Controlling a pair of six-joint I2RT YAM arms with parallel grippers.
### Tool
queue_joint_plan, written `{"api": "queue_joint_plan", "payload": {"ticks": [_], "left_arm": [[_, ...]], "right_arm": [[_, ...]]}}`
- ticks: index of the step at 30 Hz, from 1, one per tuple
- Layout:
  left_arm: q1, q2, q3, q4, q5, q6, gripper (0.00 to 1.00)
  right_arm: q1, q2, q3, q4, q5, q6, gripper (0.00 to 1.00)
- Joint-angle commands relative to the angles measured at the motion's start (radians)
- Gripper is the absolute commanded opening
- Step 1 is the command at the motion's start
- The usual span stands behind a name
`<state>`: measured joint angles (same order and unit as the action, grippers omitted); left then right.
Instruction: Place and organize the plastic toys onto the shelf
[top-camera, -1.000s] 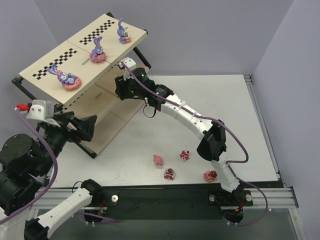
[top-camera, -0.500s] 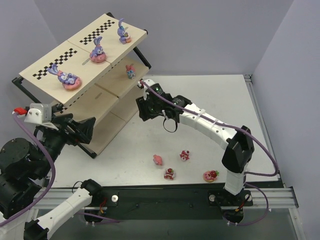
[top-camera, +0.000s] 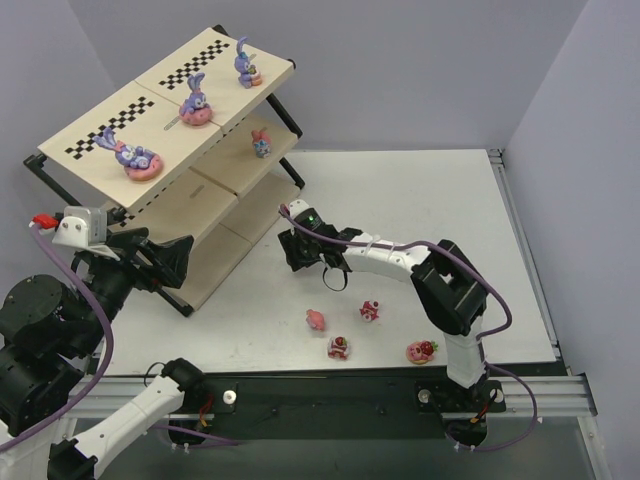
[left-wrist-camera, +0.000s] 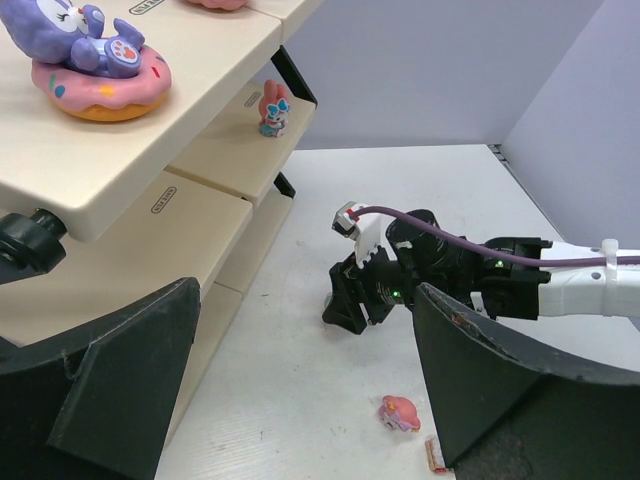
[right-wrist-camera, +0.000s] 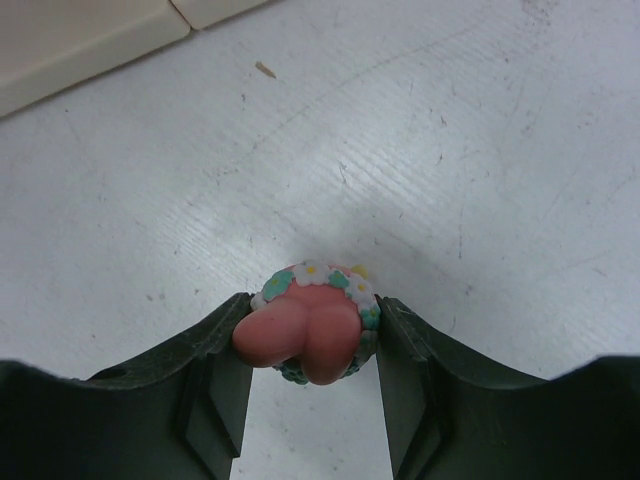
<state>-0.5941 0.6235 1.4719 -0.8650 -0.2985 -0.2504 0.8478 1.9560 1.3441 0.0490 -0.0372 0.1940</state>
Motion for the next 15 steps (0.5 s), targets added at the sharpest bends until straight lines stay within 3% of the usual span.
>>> {"api": "queue_joint_plan", "payload": {"ticks": [1, 8, 15], "left_arm": [[-0.006, 0.001, 0.011, 0.003, -0.004, 0.013, 0.97], [-0.006, 0.007, 0.013, -0.002, -0.005, 0.023, 0.97], [-0.007, 0.012, 0.018, -0.003, -0.008, 0.031, 0.97]], "right_arm": [[0.007, -0.013, -0.045, 0.207, 0.010, 0.009, 0.01], [0.008, 0.041, -0.040, 0.230, -0.004, -0.001, 0.09], [0.011, 0.080, 0.024, 0.127, -0.007, -0.008, 0.19]]}}
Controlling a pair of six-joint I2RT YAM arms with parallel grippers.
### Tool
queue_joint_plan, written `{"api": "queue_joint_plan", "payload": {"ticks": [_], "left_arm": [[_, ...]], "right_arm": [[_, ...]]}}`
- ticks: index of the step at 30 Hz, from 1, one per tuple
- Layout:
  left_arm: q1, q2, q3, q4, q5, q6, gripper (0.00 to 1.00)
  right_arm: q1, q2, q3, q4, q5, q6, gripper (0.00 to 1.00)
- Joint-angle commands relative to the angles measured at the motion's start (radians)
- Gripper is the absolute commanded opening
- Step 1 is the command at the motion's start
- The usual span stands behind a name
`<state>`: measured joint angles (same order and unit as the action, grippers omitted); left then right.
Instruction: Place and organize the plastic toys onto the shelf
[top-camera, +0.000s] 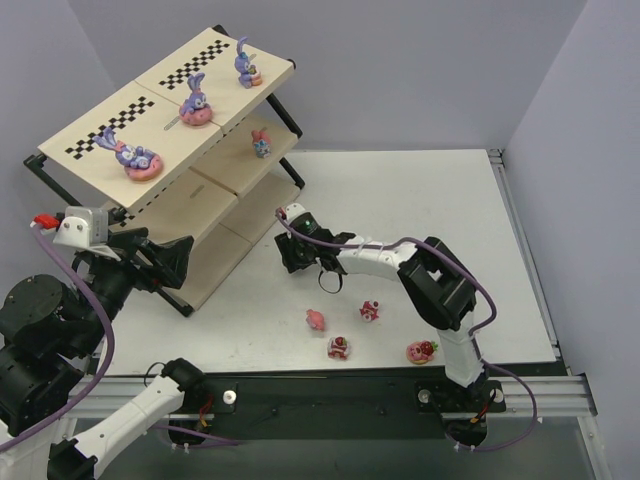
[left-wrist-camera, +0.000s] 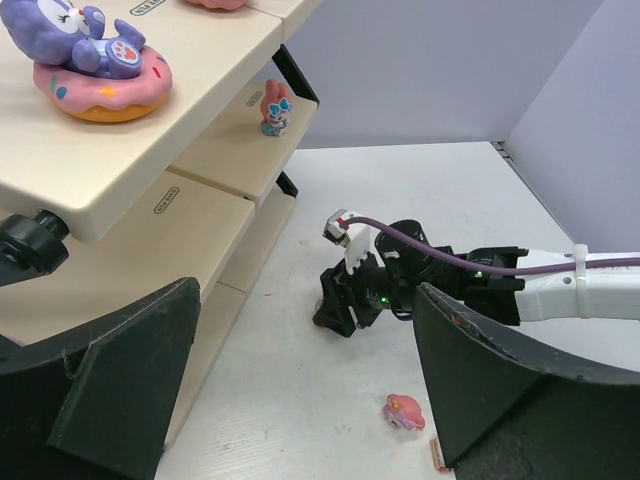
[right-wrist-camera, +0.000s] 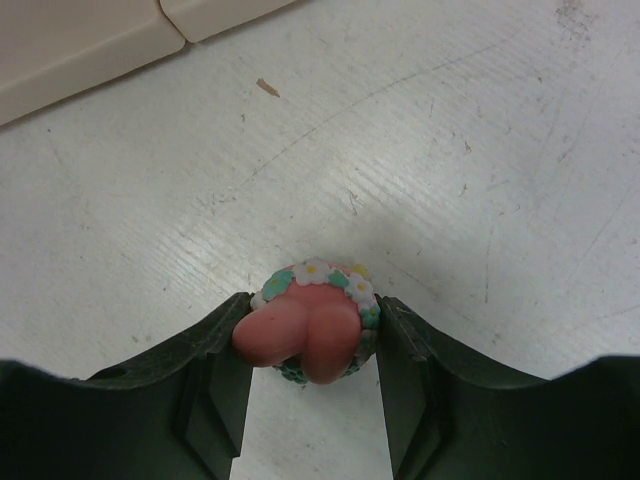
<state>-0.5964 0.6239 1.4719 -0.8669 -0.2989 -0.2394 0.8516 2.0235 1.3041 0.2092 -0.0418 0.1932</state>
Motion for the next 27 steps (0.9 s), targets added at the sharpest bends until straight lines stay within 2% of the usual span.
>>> {"api": "queue_joint_plan", "payload": {"ticks": [1, 5, 6, 8, 9, 12, 18, 21, 27], "left_arm": [[-0.005, 0.011, 0.018, -0.001, -0.008, 0.022, 0.97], [-0.005, 0.010, 0.019, -0.003, -0.009, 0.023, 0.97], [-0.005, 0.010, 0.018, -0.003, -0.009, 0.023, 0.97], [-0.005, 0.010, 0.016, -0.003, -0.009, 0.022, 0.97], [-0.005, 0.010, 0.016, -0.003, -0.009, 0.022, 0.97], [-0.005, 0.008, 0.016, -0.004, -0.009, 0.020, 0.97], [-0.006, 0.013, 0.021, -0.009, -0.005, 0.018, 0.97], [-0.006, 0.019, 0.021, -0.011, -0.005, 0.018, 0.97], [-0.006, 0.042, 0.033, -0.012, -0.005, 0.015, 0.97]], "right_arm": [[0.009, 0.015, 0.064, -0.037, 0.000, -0.006, 0.20], [0.015, 0.017, 0.070, -0.045, 0.014, -0.009, 0.32], [0.017, 0.015, 0.070, -0.045, 0.017, -0.009, 0.42], [0.021, 0.009, 0.069, -0.033, 0.033, -0.012, 0.50], [0.023, 0.006, 0.066, -0.024, 0.039, -0.015, 0.58], [0.027, 0.009, 0.067, -0.007, 0.072, -0.011, 0.68], [0.027, 0.020, 0.052, 0.033, 0.111, 0.015, 0.74], [0.026, 0.009, -0.006, 0.105, 0.125, 0.037, 0.74], [0.032, -0.019, -0.179, 0.355, 0.135, 0.042, 0.74]]}}
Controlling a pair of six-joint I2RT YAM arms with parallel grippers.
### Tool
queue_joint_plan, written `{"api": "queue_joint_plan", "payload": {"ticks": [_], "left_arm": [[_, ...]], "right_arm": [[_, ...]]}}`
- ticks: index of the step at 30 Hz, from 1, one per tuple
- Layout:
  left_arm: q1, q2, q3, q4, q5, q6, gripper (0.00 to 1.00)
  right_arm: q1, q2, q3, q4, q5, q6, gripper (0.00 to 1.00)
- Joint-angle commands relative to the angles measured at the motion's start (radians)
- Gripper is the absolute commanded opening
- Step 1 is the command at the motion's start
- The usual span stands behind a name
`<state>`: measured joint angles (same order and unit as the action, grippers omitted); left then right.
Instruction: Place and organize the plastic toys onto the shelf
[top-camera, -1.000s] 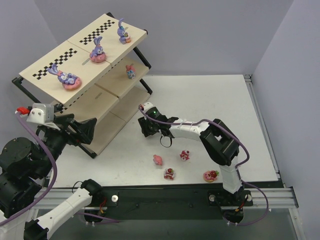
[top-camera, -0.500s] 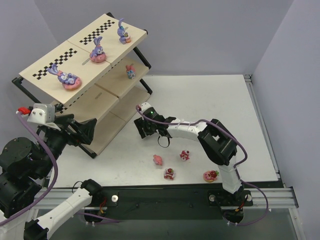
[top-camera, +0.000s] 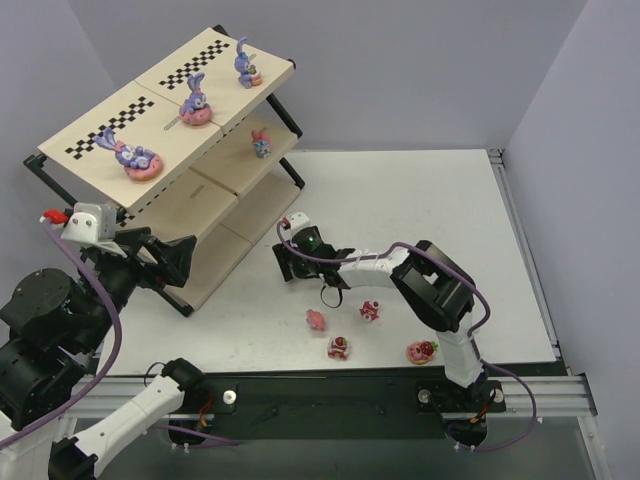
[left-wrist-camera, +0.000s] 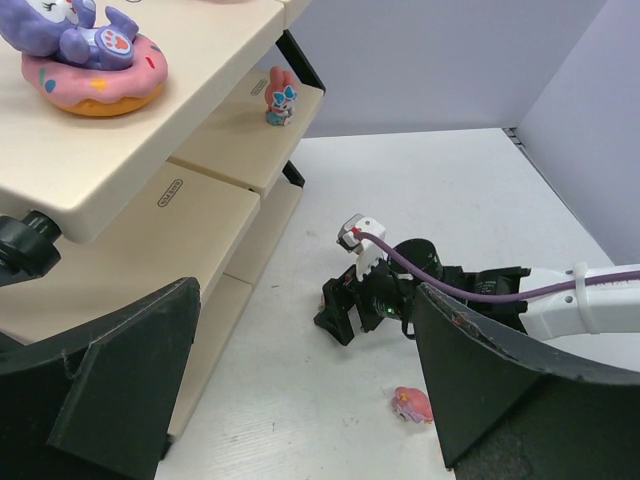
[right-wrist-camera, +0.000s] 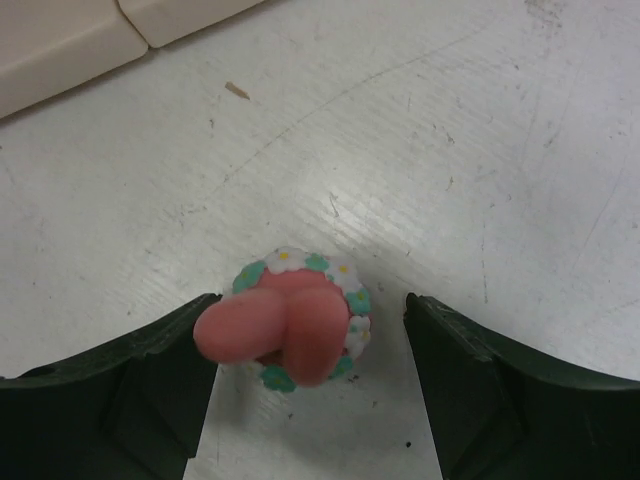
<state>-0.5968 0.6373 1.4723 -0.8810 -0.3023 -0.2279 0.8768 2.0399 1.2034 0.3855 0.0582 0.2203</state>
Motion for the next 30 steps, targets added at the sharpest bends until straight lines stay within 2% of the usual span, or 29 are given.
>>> {"api": "queue_joint_plan", "payload": {"ticks": [1, 12, 19, 21, 24, 25, 27, 28, 30], "left_arm": [[-0.006, 0.030, 0.026, 0.011, 0.014, 0.004, 0.97], [-0.008, -0.065, -0.127, 0.180, 0.120, -0.004, 0.97], [-0.008, -0.087, -0.219, 0.240, 0.146, -0.001, 0.97], [-0.008, -0.091, -0.240, 0.244, 0.147, 0.005, 0.97], [-0.008, -0.096, -0.262, 0.249, 0.153, 0.013, 0.97], [-0.008, -0.099, -0.268, 0.252, 0.158, 0.018, 0.97], [-0.008, -0.109, -0.291, 0.255, 0.157, 0.018, 0.97], [-0.008, -0.116, -0.305, 0.260, 0.157, 0.018, 0.97], [-0.008, -0.139, -0.329, 0.270, 0.155, 0.016, 0.97]], "right_arm": [[0.007, -0.047, -0.094, 0.228, 0.046, 0.016, 0.73], [0.025, -0.032, -0.301, 0.575, 0.031, 0.005, 0.65], [0.037, 0.023, -0.291, 0.673, 0.046, -0.010, 0.58], [0.037, 0.037, -0.275, 0.667, 0.052, -0.019, 0.51], [0.037, 0.045, -0.255, 0.662, 0.061, -0.019, 0.35], [0.037, 0.045, -0.251, 0.659, 0.068, -0.019, 0.25], [0.037, 0.037, -0.242, 0.645, 0.074, -0.019, 0.14], [0.037, 0.031, -0.239, 0.636, 0.086, -0.021, 0.03], [0.039, 0.010, -0.223, 0.609, 0.092, -0.033, 0.00]]}}
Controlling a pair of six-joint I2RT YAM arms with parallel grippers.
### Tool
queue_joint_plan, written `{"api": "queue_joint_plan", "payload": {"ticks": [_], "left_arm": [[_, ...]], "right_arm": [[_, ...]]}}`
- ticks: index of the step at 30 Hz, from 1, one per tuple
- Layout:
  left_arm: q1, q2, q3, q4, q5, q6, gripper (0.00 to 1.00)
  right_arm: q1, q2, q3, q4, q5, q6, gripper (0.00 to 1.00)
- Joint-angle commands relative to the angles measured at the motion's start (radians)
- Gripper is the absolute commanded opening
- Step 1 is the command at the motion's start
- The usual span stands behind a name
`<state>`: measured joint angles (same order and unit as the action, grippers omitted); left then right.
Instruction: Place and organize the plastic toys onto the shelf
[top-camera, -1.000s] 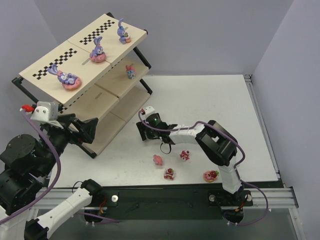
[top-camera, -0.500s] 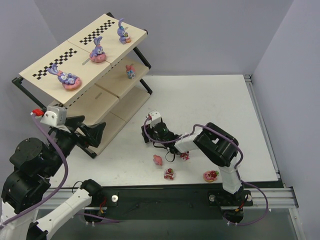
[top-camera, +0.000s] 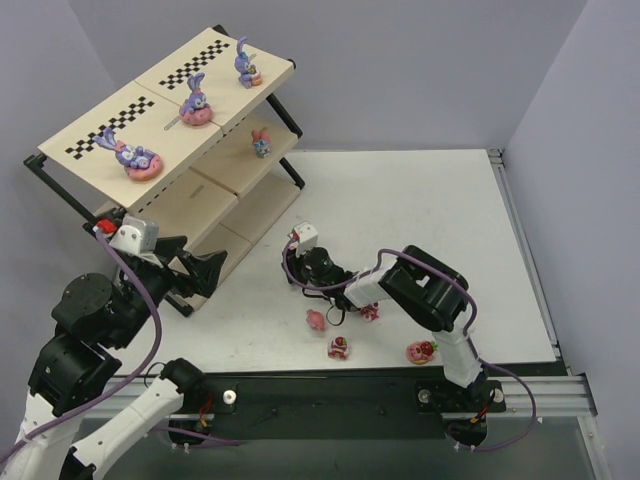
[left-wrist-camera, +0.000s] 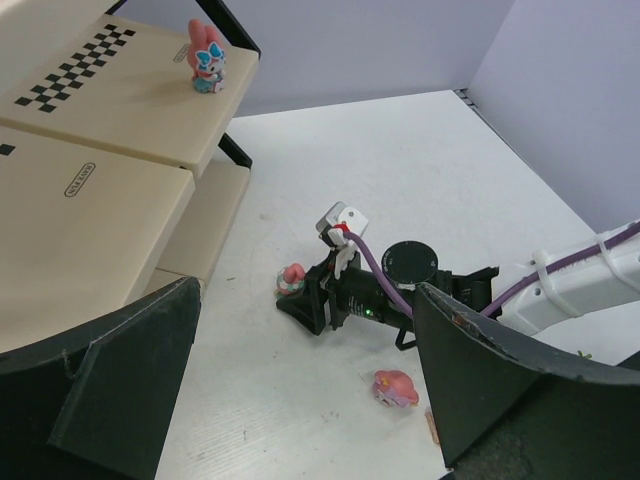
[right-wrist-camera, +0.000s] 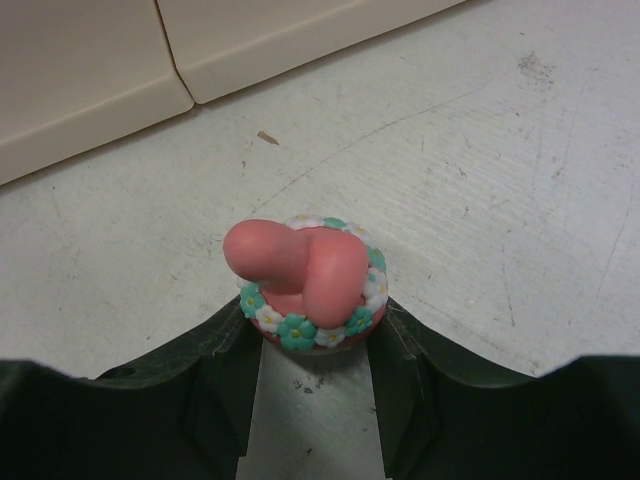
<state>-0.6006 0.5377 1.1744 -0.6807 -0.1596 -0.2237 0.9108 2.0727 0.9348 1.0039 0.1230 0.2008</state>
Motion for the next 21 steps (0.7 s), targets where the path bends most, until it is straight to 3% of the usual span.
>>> {"api": "queue_joint_plan", "payload": {"ticks": [1, 11, 17, 21], "left_arm": [[-0.004, -0.048, -0.057, 0.075, 0.009, 0.007, 0.96], [-0.004, -0.263, -0.263, 0.095, -0.057, -0.003, 0.94], [-0.002, -0.445, -0.418, 0.121, -0.152, -0.069, 0.94], [-0.002, -0.485, -0.470, 0.128, -0.285, -0.118, 0.88]], "right_arm": [[0.007, -0.032, 0.047, -0.016, 0.026, -0.017, 0.00], [0.040, -0.299, 0.182, -0.380, 0.017, -0.060, 0.00], [0.069, -0.313, 0.381, -0.553, -0.002, -0.081, 0.00], [0.068, -0.258, 0.536, -0.600, -0.064, -0.103, 0.00]]}}
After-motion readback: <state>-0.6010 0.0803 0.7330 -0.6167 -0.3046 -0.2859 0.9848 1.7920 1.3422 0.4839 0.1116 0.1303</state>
